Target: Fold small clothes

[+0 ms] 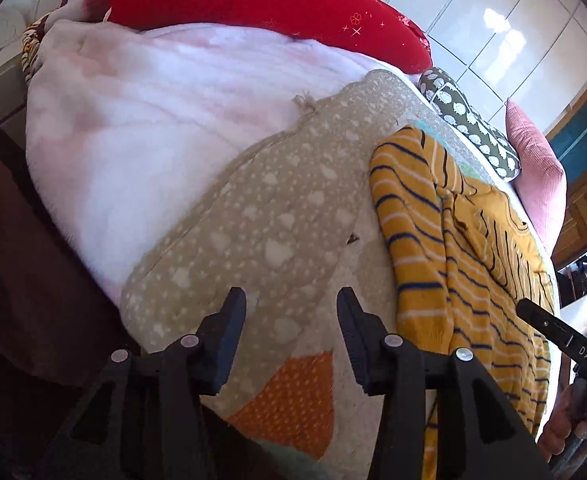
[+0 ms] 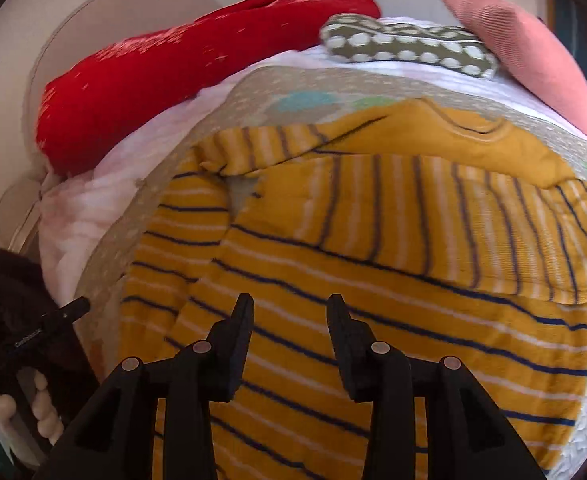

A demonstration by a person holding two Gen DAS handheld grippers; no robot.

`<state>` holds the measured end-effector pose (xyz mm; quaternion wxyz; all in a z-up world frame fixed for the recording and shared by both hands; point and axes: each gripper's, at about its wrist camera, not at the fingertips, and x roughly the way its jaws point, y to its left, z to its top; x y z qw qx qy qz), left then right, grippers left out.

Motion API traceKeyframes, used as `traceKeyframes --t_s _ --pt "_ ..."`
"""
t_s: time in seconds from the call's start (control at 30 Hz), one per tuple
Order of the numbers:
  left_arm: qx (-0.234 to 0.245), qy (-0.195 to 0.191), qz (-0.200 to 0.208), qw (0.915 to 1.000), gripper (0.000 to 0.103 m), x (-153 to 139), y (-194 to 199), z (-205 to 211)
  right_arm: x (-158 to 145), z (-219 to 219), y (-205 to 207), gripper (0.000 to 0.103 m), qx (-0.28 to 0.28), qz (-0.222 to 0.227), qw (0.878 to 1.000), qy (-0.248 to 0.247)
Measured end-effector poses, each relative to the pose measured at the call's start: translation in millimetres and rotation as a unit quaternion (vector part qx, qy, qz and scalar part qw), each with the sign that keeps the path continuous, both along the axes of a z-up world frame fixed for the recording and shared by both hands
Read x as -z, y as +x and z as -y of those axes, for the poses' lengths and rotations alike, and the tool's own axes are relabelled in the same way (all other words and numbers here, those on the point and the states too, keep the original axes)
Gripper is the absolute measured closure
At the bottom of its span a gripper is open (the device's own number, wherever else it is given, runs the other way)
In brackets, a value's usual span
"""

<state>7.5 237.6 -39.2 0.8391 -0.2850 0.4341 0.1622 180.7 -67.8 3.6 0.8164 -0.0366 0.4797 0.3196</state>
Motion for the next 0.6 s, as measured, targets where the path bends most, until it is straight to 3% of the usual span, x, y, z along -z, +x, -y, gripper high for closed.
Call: traceKeyframes --t_s 0.17,0.23,0.3,0.33,0.37,0.4,0.47,0.6 --pt "0.004 0.003 0.0 1.0 0.055 4 -27 -4 16 -70 -56 0.061 -0.089 -0.018 0.996 0.002" --pt "0.004 0.009 0.003 1.0 0.054 3 -34 -5 24 -87 -72 0.049 -0.106 0.003 0.994 -0.022" --pt "0.005 0.004 0.007 1.0 0.054 4 -36 -6 35 -104 -83 0.05 -0.124 0.024 0.991 -0.054" --pt "0.005 -0.001 0.008 1.0 0.054 5 -37 -7 41 -113 -87 0.075 -0.131 0.032 0.988 -0.077" --pt "0.005 -0.008 0.01 0.9999 0.054 5 -37 -8 43 -122 -89 0.089 -0.138 0.043 0.984 -0.102" --pt "0.006 -0.013 0.013 0.9998 0.054 4 -38 -8 40 -127 -90 0.093 -0.143 0.055 0.982 -0.113" --pt "0.008 -0.01 0.014 0.9998 0.054 2 -40 -8 11 -123 -88 0.094 -0.143 0.078 0.983 -0.083" --pt "0.019 -0.015 0.019 0.9995 0.054 -2 -38 -5 -77 -78 -82 0.094 -0.107 0.184 0.976 -0.04"
